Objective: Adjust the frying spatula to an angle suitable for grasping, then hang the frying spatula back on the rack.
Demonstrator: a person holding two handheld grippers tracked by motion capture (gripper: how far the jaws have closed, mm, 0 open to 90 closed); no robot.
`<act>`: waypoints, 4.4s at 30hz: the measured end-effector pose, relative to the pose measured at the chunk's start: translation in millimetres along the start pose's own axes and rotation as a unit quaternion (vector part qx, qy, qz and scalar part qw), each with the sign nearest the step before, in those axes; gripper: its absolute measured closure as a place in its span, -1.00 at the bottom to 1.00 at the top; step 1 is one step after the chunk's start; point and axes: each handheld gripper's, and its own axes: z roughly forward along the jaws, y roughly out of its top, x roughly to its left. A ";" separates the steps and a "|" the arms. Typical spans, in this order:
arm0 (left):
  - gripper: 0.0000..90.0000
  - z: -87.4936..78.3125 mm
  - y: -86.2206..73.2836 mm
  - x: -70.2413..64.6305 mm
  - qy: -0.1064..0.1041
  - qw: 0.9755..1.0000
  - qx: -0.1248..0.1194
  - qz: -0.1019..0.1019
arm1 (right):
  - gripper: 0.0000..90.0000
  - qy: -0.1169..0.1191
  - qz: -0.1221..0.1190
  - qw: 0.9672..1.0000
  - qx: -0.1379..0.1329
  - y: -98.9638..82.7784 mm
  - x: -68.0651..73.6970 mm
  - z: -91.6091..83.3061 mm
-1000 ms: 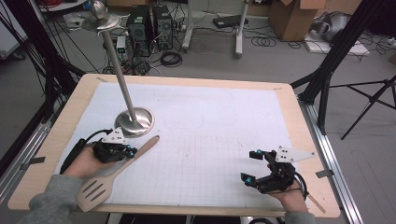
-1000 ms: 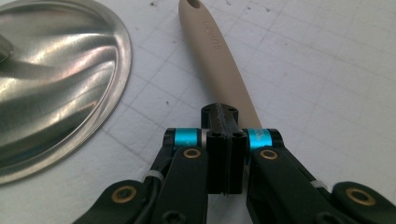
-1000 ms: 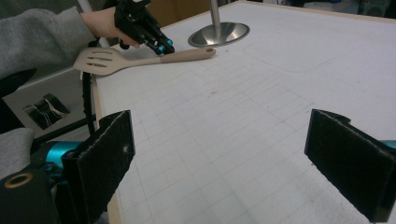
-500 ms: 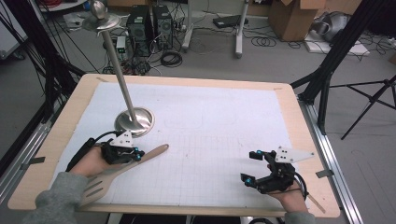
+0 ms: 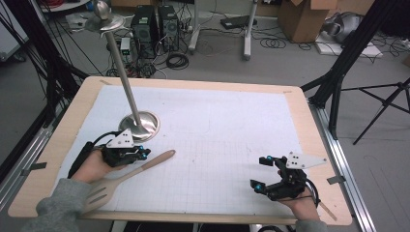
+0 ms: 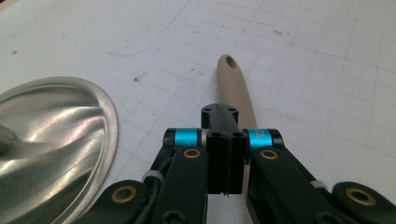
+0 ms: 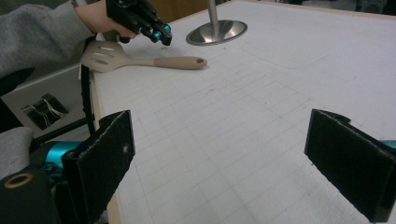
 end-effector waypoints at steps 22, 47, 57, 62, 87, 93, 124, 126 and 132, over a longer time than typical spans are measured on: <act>0.99 -18.5 -9.0 -24.2 -0.027 0.997 0.053 0.041 | -0.83 0.000 -0.003 1.000 0.001 0.9 -0.5 0.3; 0.99 -24.4 -18.6 -18.9 0.002 0.994 0.100 0.048 | -0.83 0.004 -0.002 1.000 0.010 2.4 -2.5 5.6; 0.99 -27.4 -24.8 -13.8 -0.007 0.996 0.082 0.022 | -0.83 0.005 -0.003 1.000 0.009 2.2 -2.6 5.2; 0.99 -26.2 -23.0 -17.9 -0.016 0.996 0.083 0.031 | -0.83 0.004 -0.003 1.000 0.008 2.3 -2.5 4.8; 0.33 -46.1 -16.3 -20.1 0.045 0.996 0.059 -0.049 | -0.83 0.006 -0.002 1.000 0.004 2.7 -3.9 3.8; -0.30 -43.7 -20.1 -20.0 0.041 0.994 0.077 -0.060 | -0.83 0.007 -0.001 1.000 0.003 2.9 -4.7 4.4; -0.69 -44.9 -30.5 -15.9 -0.006 0.987 0.127 -0.099 | -0.83 0.004 0.004 1.000 0.014 2.7 -6.0 9.1; -0.67 -44.6 -30.9 -16.9 -0.013 0.986 0.133 -0.103 | -0.83 0.005 0.002 1.000 0.015 2.6 -6.2 9.4; -0.66 -45.3 -29.7 -17.3 -0.026 0.983 0.142 -0.114 | -0.83 0.008 0.001 1.000 0.013 3.2 -5.5 9.8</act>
